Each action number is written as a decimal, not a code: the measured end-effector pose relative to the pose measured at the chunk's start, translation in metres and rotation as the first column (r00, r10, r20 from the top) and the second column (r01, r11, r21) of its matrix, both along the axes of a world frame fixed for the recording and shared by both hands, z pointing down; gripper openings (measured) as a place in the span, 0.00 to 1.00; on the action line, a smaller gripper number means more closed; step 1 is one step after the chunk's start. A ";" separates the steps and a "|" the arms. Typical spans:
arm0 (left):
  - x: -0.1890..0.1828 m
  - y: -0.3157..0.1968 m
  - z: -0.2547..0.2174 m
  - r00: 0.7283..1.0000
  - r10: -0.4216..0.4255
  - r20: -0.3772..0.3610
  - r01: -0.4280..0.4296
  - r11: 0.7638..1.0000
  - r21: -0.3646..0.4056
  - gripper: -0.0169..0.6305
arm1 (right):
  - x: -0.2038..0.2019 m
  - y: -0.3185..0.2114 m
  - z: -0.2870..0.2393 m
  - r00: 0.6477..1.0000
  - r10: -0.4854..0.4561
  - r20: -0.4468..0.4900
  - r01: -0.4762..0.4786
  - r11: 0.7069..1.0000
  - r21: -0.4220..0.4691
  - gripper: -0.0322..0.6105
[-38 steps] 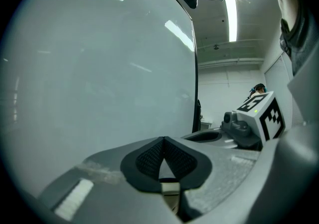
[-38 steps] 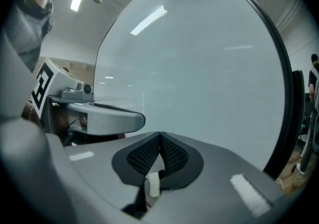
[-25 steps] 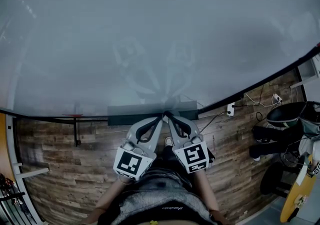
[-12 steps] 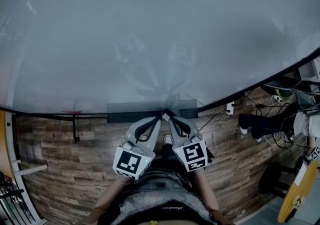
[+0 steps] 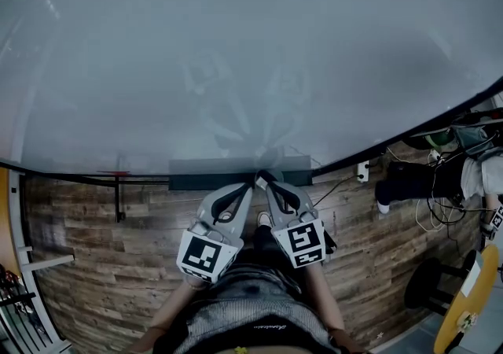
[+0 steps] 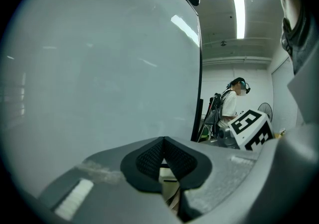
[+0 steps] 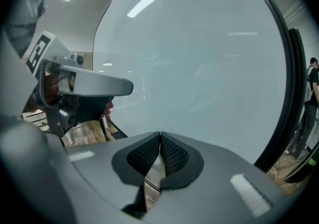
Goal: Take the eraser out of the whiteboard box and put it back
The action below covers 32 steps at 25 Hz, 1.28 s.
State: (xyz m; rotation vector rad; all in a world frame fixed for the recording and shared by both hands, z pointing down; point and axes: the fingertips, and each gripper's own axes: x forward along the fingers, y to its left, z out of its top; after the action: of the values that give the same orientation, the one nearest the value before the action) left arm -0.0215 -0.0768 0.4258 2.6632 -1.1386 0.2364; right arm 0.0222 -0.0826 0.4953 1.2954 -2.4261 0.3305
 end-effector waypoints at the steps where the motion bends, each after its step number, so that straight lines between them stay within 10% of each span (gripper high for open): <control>1: 0.000 0.000 0.000 1.000 -0.011 -0.010 0.011 1.000 -0.014 0.03 | 0.000 0.000 0.000 1.000 -0.004 0.002 0.004 1.000 -0.001 0.06; 32: -0.031 0.009 0.002 0.996 -0.091 0.009 0.091 0.996 0.019 0.03 | -0.008 -0.002 0.030 0.985 -0.116 -0.131 0.106 0.991 -0.075 0.33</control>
State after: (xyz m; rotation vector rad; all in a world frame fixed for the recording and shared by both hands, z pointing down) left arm -0.0530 -0.0675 0.4278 2.6206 -1.2676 0.2244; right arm 0.0139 -0.0850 0.5255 1.1114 -2.3406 0.2825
